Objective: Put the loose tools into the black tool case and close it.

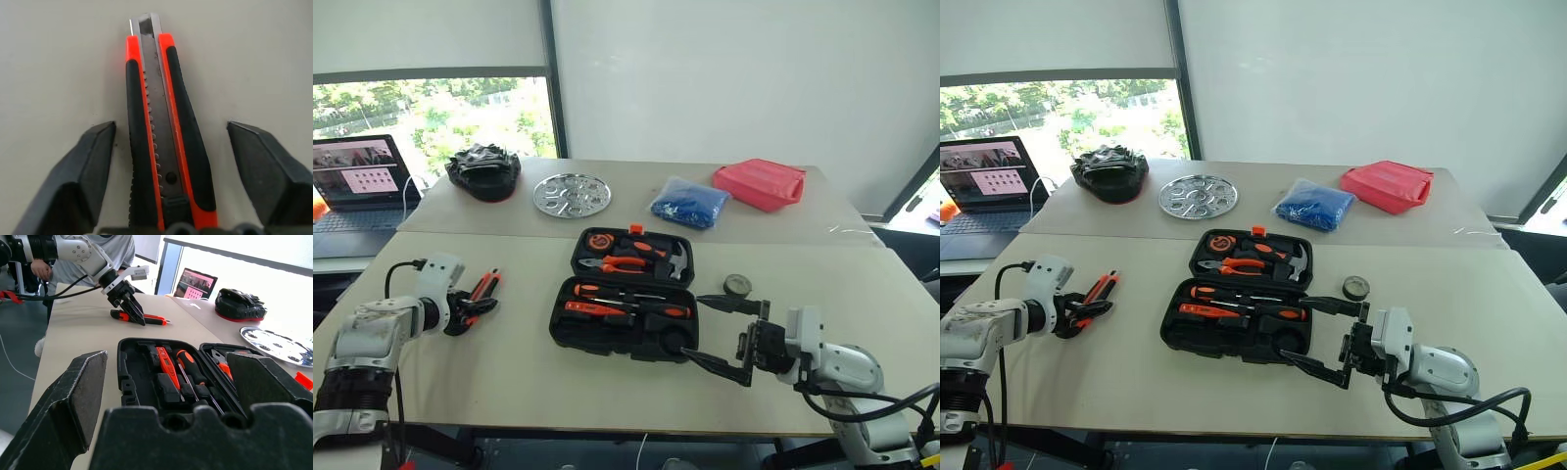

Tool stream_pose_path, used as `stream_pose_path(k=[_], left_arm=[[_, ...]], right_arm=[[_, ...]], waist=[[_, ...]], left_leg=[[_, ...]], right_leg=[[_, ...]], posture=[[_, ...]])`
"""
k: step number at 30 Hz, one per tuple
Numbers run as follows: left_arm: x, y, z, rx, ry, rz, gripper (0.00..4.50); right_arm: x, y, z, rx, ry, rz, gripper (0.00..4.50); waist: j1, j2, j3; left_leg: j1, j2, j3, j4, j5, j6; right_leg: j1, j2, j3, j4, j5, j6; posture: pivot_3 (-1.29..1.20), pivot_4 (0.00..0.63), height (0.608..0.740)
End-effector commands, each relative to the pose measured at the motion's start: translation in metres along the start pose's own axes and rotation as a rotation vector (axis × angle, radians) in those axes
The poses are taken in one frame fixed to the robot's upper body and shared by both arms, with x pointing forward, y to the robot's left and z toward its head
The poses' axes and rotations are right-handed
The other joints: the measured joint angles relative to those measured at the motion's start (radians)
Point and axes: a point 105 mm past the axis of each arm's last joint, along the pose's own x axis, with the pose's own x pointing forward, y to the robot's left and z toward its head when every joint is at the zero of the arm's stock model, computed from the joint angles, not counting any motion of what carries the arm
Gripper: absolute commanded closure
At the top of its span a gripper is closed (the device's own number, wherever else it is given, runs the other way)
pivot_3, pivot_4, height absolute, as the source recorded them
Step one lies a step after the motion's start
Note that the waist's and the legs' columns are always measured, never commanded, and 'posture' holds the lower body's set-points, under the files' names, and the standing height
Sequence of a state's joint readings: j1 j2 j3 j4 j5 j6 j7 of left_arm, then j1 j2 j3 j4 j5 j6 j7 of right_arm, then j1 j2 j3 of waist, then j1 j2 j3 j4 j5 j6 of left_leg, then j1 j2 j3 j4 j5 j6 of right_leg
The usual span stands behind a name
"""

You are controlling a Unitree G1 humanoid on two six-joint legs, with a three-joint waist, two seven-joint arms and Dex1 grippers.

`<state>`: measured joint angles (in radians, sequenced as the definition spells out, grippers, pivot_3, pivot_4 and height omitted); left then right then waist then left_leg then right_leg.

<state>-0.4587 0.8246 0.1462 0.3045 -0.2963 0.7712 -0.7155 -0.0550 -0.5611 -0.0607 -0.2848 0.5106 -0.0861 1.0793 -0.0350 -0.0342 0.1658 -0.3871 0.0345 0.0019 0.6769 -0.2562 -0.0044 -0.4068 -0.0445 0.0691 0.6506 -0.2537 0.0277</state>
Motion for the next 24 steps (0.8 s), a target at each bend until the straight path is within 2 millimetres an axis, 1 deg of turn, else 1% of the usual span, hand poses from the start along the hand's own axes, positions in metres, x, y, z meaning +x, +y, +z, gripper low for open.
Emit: stream_pose_path(k=[1,2,3,5,6,7,9,12,14,17,19,24], left_arm=[[-0.006,0.0,0.015,0.041,-0.07,-0.038,2.66],[-0.009,-0.003,0.025,0.057,-0.139,-0.075,2.83],[-0.012,-0.009,0.036,0.078,-0.205,-0.129,2.86],[-0.027,-0.036,0.065,0.181,-0.37,-0.315,2.86],[-0.036,-0.053,0.075,0.246,-0.436,-0.419,2.86],[-0.044,-0.071,0.082,0.328,-0.479,-0.531,2.86],[-0.047,-0.105,0.078,0.536,-0.424,-0.698,2.86],[-0.041,-0.144,0.057,0.822,-0.27,-0.914,2.86],[-0.036,-0.165,0.053,0.887,-0.235,-1.007,2.86],[-0.024,-0.194,0.051,0.956,-0.238,-1.08,2.86],[-0.011,-0.205,0.049,0.992,-0.222,-1.082,2.86],[0.015,-0.211,0.05,1.033,-0.177,-1.043,2.86]], right_arm=[[-0.003,-0.002,0.011,-0.068,-0.018,-0.02,0.0],[-0.004,-0.002,0.011,-0.069,-0.016,-0.022,0.0],[-0.006,-0.002,0.012,-0.07,-0.013,-0.024,0.0],[-0.009,-0.002,0.012,-0.074,-0.006,-0.031,0.0],[-0.01,-0.002,0.012,-0.076,-0.001,-0.034,0.0],[-0.012,-0.002,0.012,-0.078,0.004,-0.037,0.0],[-0.017,-0.003,0.013,-0.079,0.018,-0.045,0.0],[-0.027,-0.002,0.011,-0.076,0.05,-0.053,0.0],[-0.032,-0.001,0.009,-0.073,0.074,-0.057,0.0],[-0.037,0.001,0.008,-0.07,0.092,-0.071,0.0],[-0.038,0.003,0.009,-0.067,0.094,-0.083,0.0],[-0.039,0.011,0.01,-0.058,0.098,-0.098,0.0]], waist=[[0.001,0.0,0.0],[0.003,0.0,0.0],[0.005,0.0,0.0],[0.011,-0.001,0.0],[0.014,-0.001,0.0],[0.017,-0.001,0.0],[0.026,0.0,0.001],[0.035,0.0,0.001],[0.035,0.002,0.001],[0.034,0.002,0.001],[0.03,0.002,0.001],[0.015,0.002,0.001]], left_leg=[[0.0,0.0,0.0,0.0,0.0,0.0],[0.0,0.0,0.0,0.0,0.0,0.0],[0.0,0.0,0.0,0.0,0.0,0.0],[-0.001,0.0,0.0,0.0,0.0,0.0],[-0.002,0.0,0.0,0.0,0.0,0.0],[-0.003,0.0,0.0,0.001,0.0,0.0],[-0.003,0.0,0.0,0.001,0.0,0.0],[-0.002,-0.001,0.001,0.001,0.0,0.0],[-0.001,-0.001,0.001,0.001,0.0,0.0],[-0.001,-0.001,0.001,0.002,0.0,0.0],[-0.002,-0.001,0.001,0.002,0.0,0.0],[-0.002,-0.001,0.0,0.002,0.0,0.001]], right_leg=[[0.0,0.0,0.0,0.0,0.0,0.0],[0.0,0.0,0.0,0.0,0.0,0.0],[0.0,0.0,0.0,0.0,0.0,0.0],[-0.001,0.0,0.0,0.0,0.0,0.0],[-0.001,0.0,0.0,-0.001,0.0,0.0],[-0.002,0.0,0.0,-0.001,0.0,0.0],[-0.002,0.0,0.0,-0.001,0.0,0.0],[0.0,-0.001,0.0,-0.002,0.0,0.0],[0.002,0.0,0.0,-0.003,0.0,0.001],[0.002,0.001,0.001,-0.002,0.0,0.001],[0.002,0.001,0.001,-0.002,0.0,0.001],[0.001,0.002,0.001,-0.002,0.0,0.001]], posture=[[0.0,0.15,0.74],[0.0,0.15,0.74],[0.0,0.15,0.74],[0.0,0.15,0.74],[0.0,0.15,0.74],[0.0,0.15,0.74],[0.0,0.15,0.74],[0.0,0.15,0.74],[0.0,0.15,0.74],[0.0,0.15,0.74],[0.0,0.15,0.74],[0.0,0.15,0.74]])
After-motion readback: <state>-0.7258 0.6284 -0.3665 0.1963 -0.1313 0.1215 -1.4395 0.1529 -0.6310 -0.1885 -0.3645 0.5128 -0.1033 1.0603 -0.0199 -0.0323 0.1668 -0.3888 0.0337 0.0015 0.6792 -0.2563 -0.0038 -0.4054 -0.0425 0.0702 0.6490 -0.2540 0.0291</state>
